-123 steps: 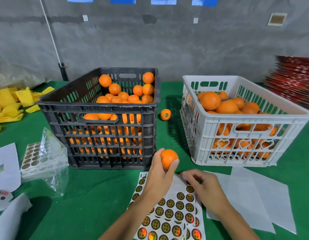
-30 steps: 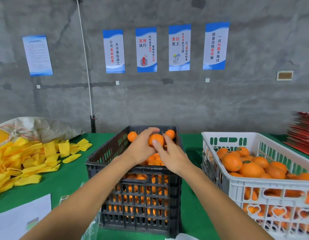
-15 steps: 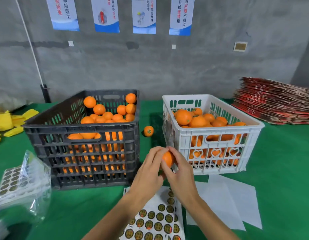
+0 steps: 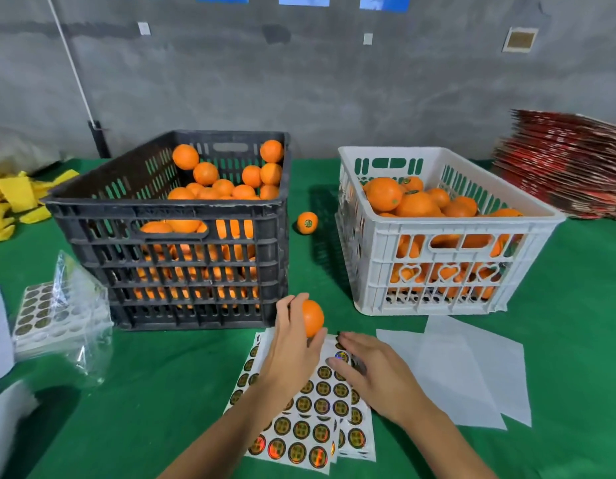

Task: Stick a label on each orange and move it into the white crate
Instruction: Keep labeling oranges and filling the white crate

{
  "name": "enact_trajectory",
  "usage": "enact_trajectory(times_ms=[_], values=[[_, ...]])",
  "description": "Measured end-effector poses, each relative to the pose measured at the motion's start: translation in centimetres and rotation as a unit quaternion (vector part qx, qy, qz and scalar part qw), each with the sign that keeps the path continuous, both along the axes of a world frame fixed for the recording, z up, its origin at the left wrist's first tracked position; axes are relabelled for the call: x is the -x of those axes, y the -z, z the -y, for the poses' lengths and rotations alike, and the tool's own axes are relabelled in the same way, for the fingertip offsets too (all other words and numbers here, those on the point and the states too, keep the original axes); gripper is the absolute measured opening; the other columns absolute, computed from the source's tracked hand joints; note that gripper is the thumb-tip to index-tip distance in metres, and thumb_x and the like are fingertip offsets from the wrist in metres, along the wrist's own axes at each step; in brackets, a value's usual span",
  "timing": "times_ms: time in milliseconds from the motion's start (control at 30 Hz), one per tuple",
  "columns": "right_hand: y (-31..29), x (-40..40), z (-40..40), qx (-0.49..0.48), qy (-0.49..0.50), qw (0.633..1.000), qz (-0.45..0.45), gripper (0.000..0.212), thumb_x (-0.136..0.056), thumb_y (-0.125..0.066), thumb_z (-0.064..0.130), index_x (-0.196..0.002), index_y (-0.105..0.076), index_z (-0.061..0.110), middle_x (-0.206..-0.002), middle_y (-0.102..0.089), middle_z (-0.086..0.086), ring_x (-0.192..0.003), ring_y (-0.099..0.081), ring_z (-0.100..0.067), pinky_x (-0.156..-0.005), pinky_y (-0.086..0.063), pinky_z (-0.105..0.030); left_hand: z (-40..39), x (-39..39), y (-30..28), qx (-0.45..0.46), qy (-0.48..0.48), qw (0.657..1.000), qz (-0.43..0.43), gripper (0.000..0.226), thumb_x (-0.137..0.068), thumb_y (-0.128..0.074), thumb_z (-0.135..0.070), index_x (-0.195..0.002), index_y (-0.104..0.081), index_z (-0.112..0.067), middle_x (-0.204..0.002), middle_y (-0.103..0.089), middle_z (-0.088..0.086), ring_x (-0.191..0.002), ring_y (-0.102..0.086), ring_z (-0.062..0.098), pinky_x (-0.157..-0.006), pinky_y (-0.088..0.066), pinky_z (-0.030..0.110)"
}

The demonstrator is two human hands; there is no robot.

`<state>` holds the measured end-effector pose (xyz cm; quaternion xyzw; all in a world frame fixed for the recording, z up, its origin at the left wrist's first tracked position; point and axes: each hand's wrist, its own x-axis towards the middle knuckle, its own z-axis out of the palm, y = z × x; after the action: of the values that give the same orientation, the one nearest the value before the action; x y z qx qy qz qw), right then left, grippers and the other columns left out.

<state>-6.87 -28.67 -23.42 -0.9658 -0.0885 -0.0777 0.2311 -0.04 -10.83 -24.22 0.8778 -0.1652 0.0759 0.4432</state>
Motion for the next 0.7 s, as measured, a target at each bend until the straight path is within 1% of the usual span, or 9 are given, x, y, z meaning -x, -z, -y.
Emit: enact_trajectory(times_ms=[100, 167, 267, 300, 367, 433, 500, 600, 700], values=[[-0.2, -0.2, -0.1, 0.005, -0.004, 0.999, 0.032, 0.052, -0.099, -0.056, 0.058, -0.134, -0.068, 0.021, -0.139, -0.064, 0.008, -0.127, -0.056, -0.012, -0.110, -0.039, -0.024, 0.0, 0.0, 0.0, 0.026, 0.004, 1.000, 0.004, 0.063, -0.100, -0.066, -0.028, -0.151, -0.030, -0.027, -0.144, -0.022, -0.015, -0.129, -0.048, 0.022, -0.101, -0.054, 0.043], [-0.1, -0.4, -0.1, -0.029, 0.010, 0.998, 0.054, 0.036, -0.100, -0.063, 0.047, -0.122, -0.076, 0.022, -0.127, -0.071, 0.011, -0.116, -0.061, -0.011, -0.103, -0.047, -0.029, -0.1, -0.1, 0.1, 0.033, 0.006, 0.999, 0.005, 0.063, -0.099, -0.067, -0.027, -0.151, -0.030, -0.027, -0.144, -0.023, -0.016, -0.130, -0.048, 0.021, -0.102, -0.054, 0.039], [0.3, -0.5, -0.3, -0.169, 0.055, 0.983, 0.037, 0.015, -0.098, -0.068, 0.034, -0.105, -0.082, 0.031, -0.106, -0.074, 0.025, -0.104, -0.060, -0.001, -0.095, -0.048, -0.025, -0.1, -0.1, 0.3, 0.030, 0.019, 0.999, 0.011, 0.063, -0.098, -0.068, -0.024, -0.150, -0.032, -0.029, -0.144, -0.024, -0.015, -0.127, -0.048, 0.016, -0.097, -0.048, 0.013], [0.4, -0.7, -0.4, -0.207, 0.074, 0.975, 0.023, 0.013, -0.097, -0.069, 0.032, -0.099, -0.082, 0.034, -0.098, -0.074, 0.027, -0.101, -0.060, 0.000, -0.091, -0.048, -0.024, -0.1, -0.1, 0.3, 0.026, 0.025, 0.999, 0.014, 0.063, -0.098, -0.069, -0.024, -0.149, -0.033, -0.030, -0.144, -0.025, -0.015, -0.126, -0.047, 0.014, -0.092, -0.042, 0.003], [0.4, -1.1, -0.6, -0.279, 0.123, 0.952, -0.002, 0.016, -0.097, -0.069, 0.031, -0.087, -0.081, 0.034, -0.088, -0.075, 0.022, -0.090, -0.063, -0.002, -0.082, -0.050, -0.025, -0.1, -0.1, 0.5, 0.025, 0.035, 0.999, 0.010, 0.064, -0.096, -0.072, -0.024, -0.147, -0.034, -0.033, -0.144, -0.026, -0.016, -0.123, -0.047, 0.010, -0.085, -0.037, -0.004], [0.0, -1.8, -0.7, -0.341, 0.176, 0.923, 0.014, 0.017, -0.097, -0.069, 0.031, -0.083, -0.079, 0.032, -0.083, -0.075, 0.017, -0.083, -0.067, -0.004, -0.074, -0.050, -0.025, -0.1, -0.2, 0.6, 0.029, 0.044, 0.999, 0.005, 0.066, -0.094, -0.074, -0.027, -0.146, -0.033, -0.036, -0.144, -0.028, -0.017, -0.120, -0.047, 0.007, -0.083, -0.038, -0.005], [-0.6, -2.4, -1.1, -0.354, 0.197, 0.911, 0.076, 0.010, -0.097, -0.070, 0.035, -0.088, -0.076, 0.035, -0.087, -0.075, 0.018, -0.087, -0.068, -0.003, -0.076, -0.051, -0.023, -0.1, -0.3, 0.6, 0.027, 0.053, 0.998, 0.010, 0.068, -0.094, -0.075, -0.031, -0.146, -0.032, -0.038, -0.144, -0.029, -0.019, -0.119, -0.047, 0.003, -0.084, -0.037, -0.005], [-1.1, -2.9, -2.6, -0.322, 0.174, 0.921, 0.136, 0.006, -0.097, -0.069, 0.038, -0.093, -0.072, 0.042, -0.094, -0.070, 0.024, -0.096, -0.064, -0.002, -0.082, -0.052, -0.024, -0.1, -0.3, 0.7, 0.019, 0.061, 0.998, 0.014, 0.071, -0.095, -0.073, -0.030, -0.152, -0.030, -0.036, -0.148, -0.028, -0.019, -0.125, -0.044, 0.002, -0.092, -0.038, -0.001], [-0.7, -2.5, -3.8, -0.312, 0.125, 0.933, 0.127, 0.011, -0.099, -0.066, 0.036, -0.100, -0.076, 0.034, -0.100, -0.070, 0.022, -0.103, -0.063, -0.003, -0.090, -0.054, -0.032, -0.2, -0.3, 0.7, 0.023, 0.058, 0.998, 0.004, 0.073, -0.097, -0.070, -0.021, -0.156, -0.028, -0.032, -0.152, -0.027, -0.017, -0.132, -0.044, 0.005, -0.102, -0.041, 0.012]])
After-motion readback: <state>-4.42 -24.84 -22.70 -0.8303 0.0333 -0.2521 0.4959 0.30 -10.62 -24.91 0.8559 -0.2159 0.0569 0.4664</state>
